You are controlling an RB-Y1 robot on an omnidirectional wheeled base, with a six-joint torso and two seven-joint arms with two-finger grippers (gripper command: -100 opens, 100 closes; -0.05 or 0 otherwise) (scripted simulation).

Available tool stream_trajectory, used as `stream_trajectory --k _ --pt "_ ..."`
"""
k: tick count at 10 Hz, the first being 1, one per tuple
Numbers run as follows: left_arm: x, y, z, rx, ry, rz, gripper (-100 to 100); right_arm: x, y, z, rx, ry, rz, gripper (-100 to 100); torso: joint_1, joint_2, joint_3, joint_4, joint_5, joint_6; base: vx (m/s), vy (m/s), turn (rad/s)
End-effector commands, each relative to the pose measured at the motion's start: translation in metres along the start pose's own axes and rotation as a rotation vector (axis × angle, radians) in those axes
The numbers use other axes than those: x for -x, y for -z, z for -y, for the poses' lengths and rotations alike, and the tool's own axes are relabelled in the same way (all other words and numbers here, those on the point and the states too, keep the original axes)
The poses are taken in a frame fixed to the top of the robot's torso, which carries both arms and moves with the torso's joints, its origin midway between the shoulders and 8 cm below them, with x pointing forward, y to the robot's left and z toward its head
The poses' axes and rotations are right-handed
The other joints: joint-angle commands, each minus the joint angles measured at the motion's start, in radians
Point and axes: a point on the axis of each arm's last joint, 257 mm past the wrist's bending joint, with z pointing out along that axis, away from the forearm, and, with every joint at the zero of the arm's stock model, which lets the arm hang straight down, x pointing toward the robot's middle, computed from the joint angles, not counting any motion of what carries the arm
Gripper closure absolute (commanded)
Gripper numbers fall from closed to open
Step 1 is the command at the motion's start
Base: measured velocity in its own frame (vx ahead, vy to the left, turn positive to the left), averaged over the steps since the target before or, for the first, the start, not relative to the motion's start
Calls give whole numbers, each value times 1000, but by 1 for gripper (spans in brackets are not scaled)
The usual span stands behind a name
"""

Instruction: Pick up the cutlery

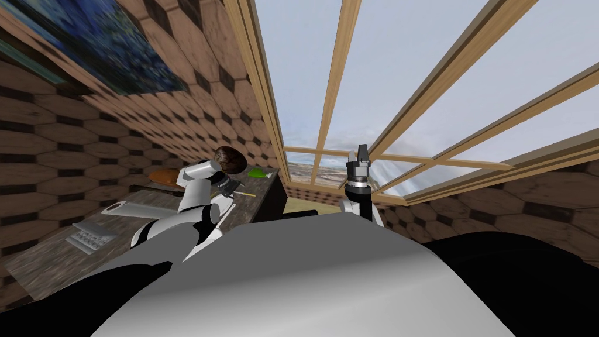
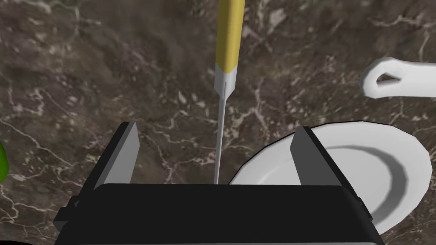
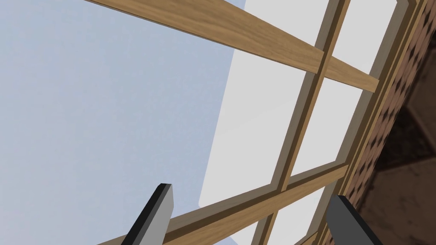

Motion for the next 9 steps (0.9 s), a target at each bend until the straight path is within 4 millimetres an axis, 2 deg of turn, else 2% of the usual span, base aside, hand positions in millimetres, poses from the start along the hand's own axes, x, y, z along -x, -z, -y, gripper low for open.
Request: stream_trajectory --k 1,3,4,5,9 --pt "-3 -12 2 -1 3 0 -100 0 0 0 0 0 0 0 0 0 0 0 0 0 -5 13 -26" --pt "-6 -25 3 -1 6 0 -100 0 0 0 0 0 0 0 1 1 1 0 0 0 -15 27 -22" --pt "-5 -22 2 1 5 -1 -100 0 0 0 0 0 0 0 2 1 1 0 0 0 -8 13 -5" --pt "-5 -22 3 -1 5 0 100 0 0 0 0 0 0 0 1 1 1 0 0 0 0 0 0" --pt "-4 -21 5 -9 5 2 100 0 0 0 0 0 0 0 0 -2 -3 -3 0 1 0 0 4"
